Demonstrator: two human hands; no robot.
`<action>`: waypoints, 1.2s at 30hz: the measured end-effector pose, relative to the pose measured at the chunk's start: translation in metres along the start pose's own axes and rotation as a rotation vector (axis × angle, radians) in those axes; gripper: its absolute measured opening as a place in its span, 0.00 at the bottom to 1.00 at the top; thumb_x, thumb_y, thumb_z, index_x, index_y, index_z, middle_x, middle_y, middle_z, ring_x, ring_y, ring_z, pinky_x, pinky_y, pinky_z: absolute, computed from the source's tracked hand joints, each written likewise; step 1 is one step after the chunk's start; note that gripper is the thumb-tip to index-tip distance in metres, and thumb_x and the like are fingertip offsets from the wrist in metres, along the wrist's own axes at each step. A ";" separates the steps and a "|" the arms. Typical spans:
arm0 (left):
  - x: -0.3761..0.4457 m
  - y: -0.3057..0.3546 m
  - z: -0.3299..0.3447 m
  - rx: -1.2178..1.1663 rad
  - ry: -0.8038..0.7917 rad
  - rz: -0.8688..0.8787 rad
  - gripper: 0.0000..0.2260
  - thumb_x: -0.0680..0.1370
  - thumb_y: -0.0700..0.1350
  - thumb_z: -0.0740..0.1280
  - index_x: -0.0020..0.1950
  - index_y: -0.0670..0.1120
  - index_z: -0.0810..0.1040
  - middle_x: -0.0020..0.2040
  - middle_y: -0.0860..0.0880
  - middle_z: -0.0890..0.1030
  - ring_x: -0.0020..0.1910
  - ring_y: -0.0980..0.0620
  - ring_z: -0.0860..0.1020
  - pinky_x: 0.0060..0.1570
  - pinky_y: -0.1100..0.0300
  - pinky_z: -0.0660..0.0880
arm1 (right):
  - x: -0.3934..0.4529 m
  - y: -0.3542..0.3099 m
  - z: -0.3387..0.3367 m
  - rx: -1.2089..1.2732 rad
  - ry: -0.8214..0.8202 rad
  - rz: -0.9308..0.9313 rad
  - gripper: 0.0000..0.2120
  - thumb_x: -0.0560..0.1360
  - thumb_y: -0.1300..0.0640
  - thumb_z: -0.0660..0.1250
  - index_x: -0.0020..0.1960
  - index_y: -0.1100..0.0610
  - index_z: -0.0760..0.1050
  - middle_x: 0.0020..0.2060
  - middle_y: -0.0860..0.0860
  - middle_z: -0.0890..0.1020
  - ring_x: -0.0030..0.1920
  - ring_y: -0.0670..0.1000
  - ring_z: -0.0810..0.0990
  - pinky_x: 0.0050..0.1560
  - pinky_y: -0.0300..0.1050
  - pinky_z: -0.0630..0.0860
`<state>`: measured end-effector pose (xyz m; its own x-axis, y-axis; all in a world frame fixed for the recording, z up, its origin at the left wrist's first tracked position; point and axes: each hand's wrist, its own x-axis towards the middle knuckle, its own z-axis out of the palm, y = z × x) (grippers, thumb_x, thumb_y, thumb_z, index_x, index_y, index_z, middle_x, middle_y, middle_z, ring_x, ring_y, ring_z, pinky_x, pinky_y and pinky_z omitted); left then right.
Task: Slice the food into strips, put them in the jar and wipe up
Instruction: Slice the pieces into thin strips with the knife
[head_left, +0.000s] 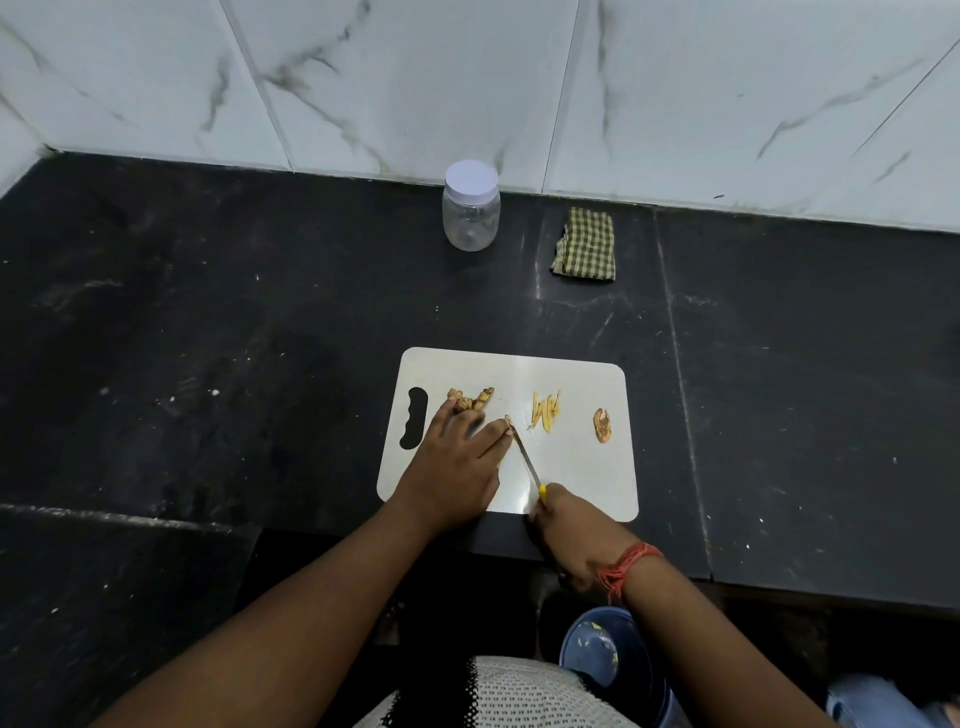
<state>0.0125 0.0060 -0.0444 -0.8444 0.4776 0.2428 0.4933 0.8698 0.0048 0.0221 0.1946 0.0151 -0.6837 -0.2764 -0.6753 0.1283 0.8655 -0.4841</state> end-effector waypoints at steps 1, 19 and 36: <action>0.000 0.000 0.000 0.001 0.000 0.001 0.20 0.76 0.47 0.61 0.67 0.43 0.78 0.66 0.47 0.76 0.63 0.41 0.74 0.71 0.35 0.64 | -0.001 0.001 0.001 0.002 0.004 -0.002 0.03 0.83 0.57 0.54 0.50 0.55 0.64 0.36 0.46 0.66 0.34 0.43 0.64 0.39 0.40 0.67; -0.003 0.001 -0.002 -0.030 -0.007 -0.031 0.21 0.78 0.47 0.59 0.70 0.44 0.75 0.67 0.47 0.75 0.65 0.43 0.72 0.74 0.38 0.60 | -0.046 0.012 -0.008 0.973 -0.168 0.104 0.08 0.83 0.55 0.56 0.45 0.53 0.63 0.28 0.49 0.66 0.22 0.46 0.57 0.22 0.30 0.55; 0.013 0.000 -0.002 -0.071 -0.132 -0.042 0.23 0.83 0.54 0.56 0.76 0.47 0.70 0.76 0.47 0.70 0.76 0.43 0.65 0.78 0.46 0.55 | -0.032 0.016 -0.030 0.987 -0.080 0.010 0.07 0.83 0.54 0.57 0.47 0.54 0.64 0.27 0.49 0.67 0.21 0.45 0.59 0.22 0.31 0.54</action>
<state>0.0019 0.0116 -0.0392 -0.8822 0.4574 0.1115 0.4669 0.8805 0.0819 0.0247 0.2294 0.0458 -0.6338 -0.3300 -0.6996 0.6994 0.1418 -0.7006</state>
